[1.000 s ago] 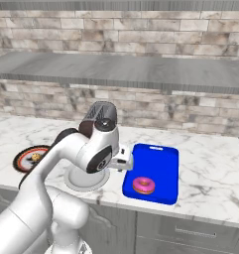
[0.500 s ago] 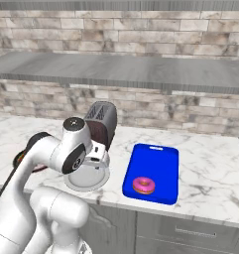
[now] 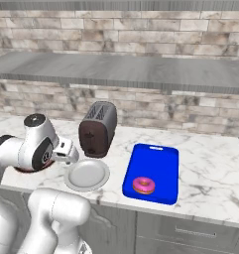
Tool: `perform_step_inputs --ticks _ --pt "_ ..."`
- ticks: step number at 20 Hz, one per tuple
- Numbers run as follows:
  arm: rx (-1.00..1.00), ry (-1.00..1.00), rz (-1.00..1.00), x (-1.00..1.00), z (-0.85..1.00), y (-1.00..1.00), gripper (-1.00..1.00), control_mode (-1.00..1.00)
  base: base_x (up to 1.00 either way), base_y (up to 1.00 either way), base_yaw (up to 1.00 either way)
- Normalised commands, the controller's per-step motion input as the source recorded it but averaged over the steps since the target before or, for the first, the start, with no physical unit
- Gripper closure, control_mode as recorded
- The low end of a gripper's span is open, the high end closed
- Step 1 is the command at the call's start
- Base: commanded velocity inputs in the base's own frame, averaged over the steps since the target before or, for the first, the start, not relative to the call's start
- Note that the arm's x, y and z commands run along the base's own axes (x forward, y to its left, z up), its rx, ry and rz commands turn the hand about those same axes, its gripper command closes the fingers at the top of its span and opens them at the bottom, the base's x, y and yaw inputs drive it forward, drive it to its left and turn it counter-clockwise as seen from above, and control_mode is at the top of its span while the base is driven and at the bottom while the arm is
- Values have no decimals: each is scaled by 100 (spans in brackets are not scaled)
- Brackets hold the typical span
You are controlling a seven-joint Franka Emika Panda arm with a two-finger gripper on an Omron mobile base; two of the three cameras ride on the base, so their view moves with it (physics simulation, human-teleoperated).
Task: Move the dessert items from the plates to the tray.
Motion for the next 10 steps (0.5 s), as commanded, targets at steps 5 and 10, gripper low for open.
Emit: perform_step_inputs --ticks 5,10 --pt "0 2 0 11 20 87 -100 -100 0 0 0" --pt "0 2 0 13 14 73 -100 -100 0 0 0"
